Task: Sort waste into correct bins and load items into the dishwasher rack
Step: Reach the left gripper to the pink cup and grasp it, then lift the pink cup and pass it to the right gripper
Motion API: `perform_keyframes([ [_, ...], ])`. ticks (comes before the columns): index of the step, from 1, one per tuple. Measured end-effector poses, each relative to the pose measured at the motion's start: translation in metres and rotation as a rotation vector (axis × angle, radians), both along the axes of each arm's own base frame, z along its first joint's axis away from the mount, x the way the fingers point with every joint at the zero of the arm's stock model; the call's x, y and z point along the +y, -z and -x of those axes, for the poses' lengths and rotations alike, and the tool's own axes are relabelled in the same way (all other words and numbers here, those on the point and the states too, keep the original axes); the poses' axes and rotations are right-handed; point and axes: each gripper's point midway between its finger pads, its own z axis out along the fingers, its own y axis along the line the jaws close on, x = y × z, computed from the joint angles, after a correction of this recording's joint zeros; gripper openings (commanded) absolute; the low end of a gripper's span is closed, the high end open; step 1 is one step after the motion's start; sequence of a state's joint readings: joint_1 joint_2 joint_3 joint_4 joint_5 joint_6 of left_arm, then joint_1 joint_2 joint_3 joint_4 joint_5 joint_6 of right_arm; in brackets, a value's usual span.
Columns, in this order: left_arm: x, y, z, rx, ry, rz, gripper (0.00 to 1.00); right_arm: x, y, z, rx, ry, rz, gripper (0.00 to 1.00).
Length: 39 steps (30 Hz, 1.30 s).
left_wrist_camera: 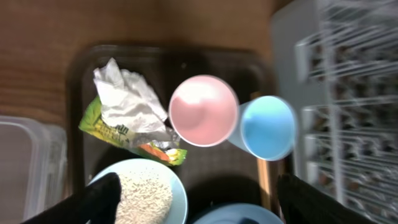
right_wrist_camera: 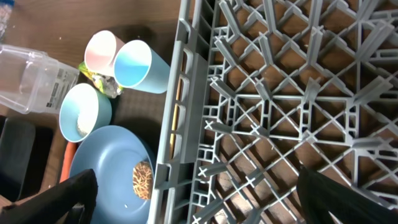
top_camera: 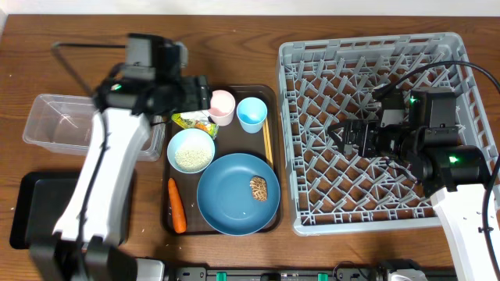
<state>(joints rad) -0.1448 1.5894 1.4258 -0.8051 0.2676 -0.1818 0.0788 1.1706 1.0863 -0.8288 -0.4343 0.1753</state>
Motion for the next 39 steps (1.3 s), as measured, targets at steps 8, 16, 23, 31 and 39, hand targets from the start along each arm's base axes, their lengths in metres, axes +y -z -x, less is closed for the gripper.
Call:
perform_keyframes([
  [8,-0.014,0.075,-0.020,0.120,0.018,-0.104,0.48,0.001,0.000,0.001,0.005,-0.002,-0.003,0.95],
  [16,-0.007,0.119,-0.030,0.186,-0.025,-0.159,0.33,0.000,0.003,0.004,0.023,-0.002,-0.001,0.95],
  [23,-0.006,0.137,-0.032,0.211,-0.029,-0.171,0.06,0.000,0.003,0.005,0.027,-0.002,-0.001,0.94],
  [31,-0.005,0.106,-0.032,0.148,-0.036,-0.162,0.06,-0.001,0.003,0.003,0.021,0.004,0.006,0.99],
  [39,-0.018,-0.014,-0.006,-0.085,0.037,-0.030,0.06,0.005,-0.010,-0.009,-0.059,-0.021,-0.021,0.89],
])
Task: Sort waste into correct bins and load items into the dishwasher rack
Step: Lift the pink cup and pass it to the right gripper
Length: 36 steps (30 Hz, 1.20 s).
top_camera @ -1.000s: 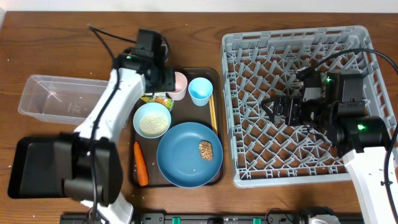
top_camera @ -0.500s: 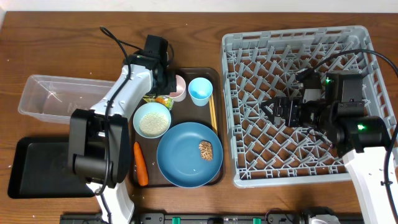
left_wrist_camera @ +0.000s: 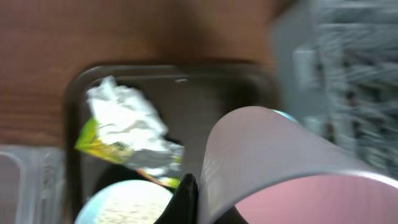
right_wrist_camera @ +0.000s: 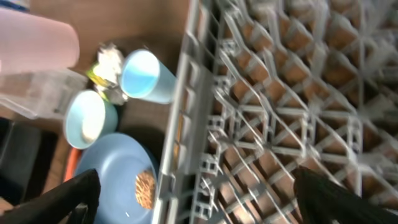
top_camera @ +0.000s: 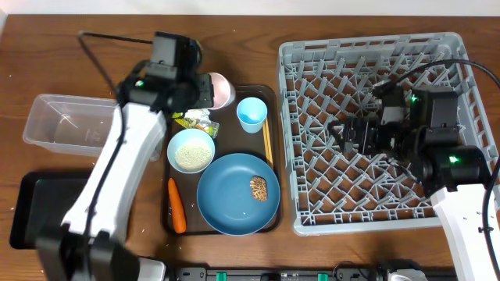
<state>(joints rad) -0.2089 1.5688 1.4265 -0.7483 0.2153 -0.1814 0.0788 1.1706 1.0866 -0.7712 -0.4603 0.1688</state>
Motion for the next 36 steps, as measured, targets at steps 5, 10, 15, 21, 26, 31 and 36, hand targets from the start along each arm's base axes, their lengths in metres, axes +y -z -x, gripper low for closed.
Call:
perform_keyframes([
  [5,-0.041,-0.030,0.031,-0.032,0.269,0.166,0.06,0.031,-0.043,-0.012,-0.204,-0.180,-0.132,0.83],
  [10,-0.078,-0.051,0.055,-0.050,0.506,0.358,0.06,0.061,-0.090,-0.002,-0.381,-0.400,-0.282,0.80],
  [15,-0.109,-0.097,0.071,-0.176,0.735,0.589,0.06,0.079,-0.115,0.020,-0.477,-0.583,-0.372,0.81],
  [21,-0.122,-0.139,0.089,-0.272,0.914,0.778,0.06,0.099,-0.122,0.041,-0.506,-0.717,-0.415,0.81],
  [26,-0.124,-0.156,0.102,-0.289,0.999,0.870,0.06,0.113,-0.124,0.052,-0.536,-0.787,-0.415,0.78],
  [31,-0.124,-0.162,0.108,-0.272,1.025,0.913,0.06,0.124,-0.132,0.056,-0.610,-0.836,-0.400,0.78],
  [36,-0.124,-0.164,0.111,-0.263,1.033,0.930,0.06,0.132,-0.142,0.059,-0.689,-0.873,-0.393,0.79],
])
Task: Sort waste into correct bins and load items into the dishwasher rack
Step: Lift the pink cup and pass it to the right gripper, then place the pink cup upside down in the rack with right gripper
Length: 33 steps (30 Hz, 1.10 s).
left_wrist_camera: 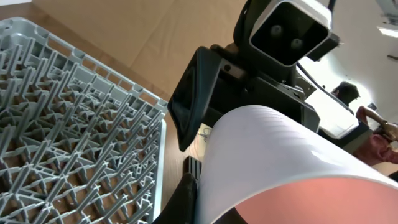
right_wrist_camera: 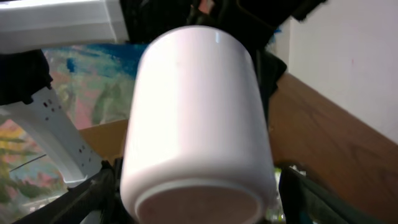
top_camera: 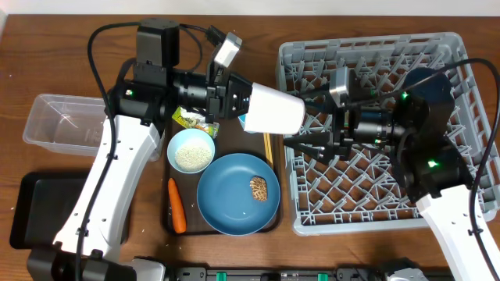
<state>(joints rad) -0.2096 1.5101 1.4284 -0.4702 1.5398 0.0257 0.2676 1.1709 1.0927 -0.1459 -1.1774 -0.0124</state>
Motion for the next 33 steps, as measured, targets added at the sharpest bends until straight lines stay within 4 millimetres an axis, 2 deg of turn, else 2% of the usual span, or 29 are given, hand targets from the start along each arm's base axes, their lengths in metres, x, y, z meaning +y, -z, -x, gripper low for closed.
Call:
perform_keyframes([
  [3,0.000,0.000,0.000,0.000,0.002,0.002,0.06,0.003,-0.002,0.002,-0.017,-0.012,-0.004,0.75],
  [11,0.001,-0.003,0.004,0.004,0.026,0.019,0.06,0.009,-0.005,0.003,-0.040,-0.007,-0.005,0.50],
  [15,0.002,-0.003,0.004,0.004,0.023,0.019,0.08,0.010,-0.004,0.002,-0.039,-0.001,-0.004,0.46],
  [17,0.002,-0.003,0.003,-0.001,0.021,0.019,0.47,0.011,-0.005,0.002,-0.040,-0.003,-0.004,0.47],
  [18,0.002,-0.003,0.003,0.000,0.020,0.018,0.73,0.012,-0.005,0.004,-0.040,-0.012,-0.005,0.46],
  [19,0.002,-0.003,0.003,0.006,0.018,0.016,0.88,0.013,-0.005,0.006,-0.040,-0.019,-0.006,0.45],
  [23,0.006,-0.002,-0.001,0.022,-0.001,0.011,0.93,0.008,-0.005,0.003,-0.022,-0.011,-0.009,0.43],
  [25,0.014,-0.002,-0.007,0.032,-0.029,0.010,0.94,-0.003,-0.004,-0.005,0.009,0.031,-0.008,0.43],
  [29,0.036,-0.002,-0.024,0.058,-0.107,0.007,0.94,-0.038,0.005,-0.028,0.103,0.168,0.004,0.43],
  [33,0.056,-0.002,-0.036,0.102,-0.174,0.006,0.94,-0.079,0.025,-0.051,0.241,0.356,0.032,0.43],
])
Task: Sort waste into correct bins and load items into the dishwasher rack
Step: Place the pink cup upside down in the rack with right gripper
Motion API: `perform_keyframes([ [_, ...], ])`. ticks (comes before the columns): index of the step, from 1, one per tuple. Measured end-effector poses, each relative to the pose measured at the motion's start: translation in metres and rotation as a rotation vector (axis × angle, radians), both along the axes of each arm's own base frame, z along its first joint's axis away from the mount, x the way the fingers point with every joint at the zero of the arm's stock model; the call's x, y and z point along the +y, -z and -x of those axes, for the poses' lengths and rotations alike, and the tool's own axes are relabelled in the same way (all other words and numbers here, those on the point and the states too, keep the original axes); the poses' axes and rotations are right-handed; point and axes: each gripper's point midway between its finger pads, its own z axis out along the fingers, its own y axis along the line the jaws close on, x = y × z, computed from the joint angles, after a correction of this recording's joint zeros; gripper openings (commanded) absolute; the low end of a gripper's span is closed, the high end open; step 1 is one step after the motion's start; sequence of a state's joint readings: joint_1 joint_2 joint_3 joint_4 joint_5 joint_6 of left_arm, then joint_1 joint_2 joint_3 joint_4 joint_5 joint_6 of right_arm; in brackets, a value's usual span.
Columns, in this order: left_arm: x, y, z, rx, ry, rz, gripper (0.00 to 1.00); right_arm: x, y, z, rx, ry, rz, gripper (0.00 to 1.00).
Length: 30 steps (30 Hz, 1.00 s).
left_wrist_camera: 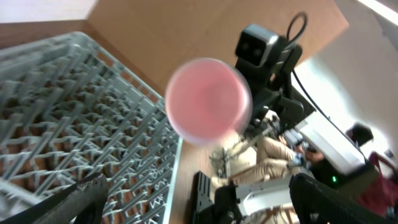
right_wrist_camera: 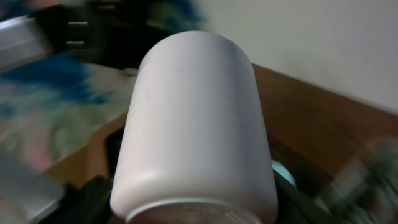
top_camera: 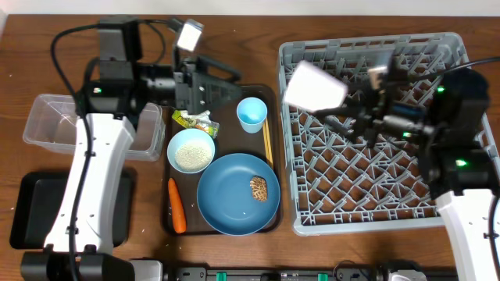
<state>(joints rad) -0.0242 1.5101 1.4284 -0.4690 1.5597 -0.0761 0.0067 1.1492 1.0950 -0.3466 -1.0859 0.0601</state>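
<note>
The pink cup (top_camera: 315, 86) lies sideways in the air over the left end of the grey dishwasher rack (top_camera: 391, 195). My right gripper (top_camera: 349, 105) is shut on its base. In the right wrist view the pink cup (right_wrist_camera: 196, 118) fills the frame, bottom towards the camera. My left gripper (top_camera: 225, 84) is open over the tray's far edge, pointing right and apart from the cup. The left wrist view looks into the pink cup's mouth (left_wrist_camera: 208, 99), between my open fingers (left_wrist_camera: 81, 199).
On the dark tray (top_camera: 272, 94) are a blue cup (top_camera: 251, 114), a bowl of rice (top_camera: 191, 150), a blue plate (top_camera: 226, 199) with a food scrap (top_camera: 258, 188), a carrot (top_camera: 176, 206), a wrapper (top_camera: 195, 119) and chopsticks (top_camera: 267, 140). At the left are a clear container (top_camera: 62, 121) and a black bin (top_camera: 31, 207).
The pink cup has passed from my left gripper to my right gripper. It has moved right, over the rack. My left gripper has opened and is now further left.
My left gripper was open above the pink cup, which stood on the tray. Then it was shut on the cup and had lifted it. Then it held the cup sideways towards the open right gripper. Now the right gripper holds the cup over the rack.
</note>
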Motion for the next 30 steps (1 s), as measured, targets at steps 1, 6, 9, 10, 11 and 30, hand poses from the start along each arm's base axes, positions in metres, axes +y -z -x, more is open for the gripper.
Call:
perform_keyframes([
  [1,0.004,0.000,-0.002,0.012,-0.013,0.000,0.93,-0.015,0.009,-0.008,0.055,0.075,0.013,0.42],
  [6,0.009,0.000,-0.005,0.040,-0.031,0.000,0.94,-0.089,0.059,-0.025,0.343,0.439,0.071,0.42],
  [9,0.009,0.000,-0.005,0.048,-0.031,0.000,0.94,-0.134,0.090,-0.020,0.518,0.655,0.105,0.42],
  [10,0.009,0.000,-0.005,0.051,-0.032,0.000,0.94,-0.148,0.099,-0.015,0.572,0.722,0.117,0.43],
  [11,0.009,0.000,-0.005,0.054,-0.032,0.000,0.94,-0.158,0.107,-0.010,0.617,0.774,0.132,0.42],
  [30,0.009,0.000,-0.005,0.056,-0.032,0.000,0.94,-0.265,0.170,0.047,0.946,1.314,0.427,0.43],
])
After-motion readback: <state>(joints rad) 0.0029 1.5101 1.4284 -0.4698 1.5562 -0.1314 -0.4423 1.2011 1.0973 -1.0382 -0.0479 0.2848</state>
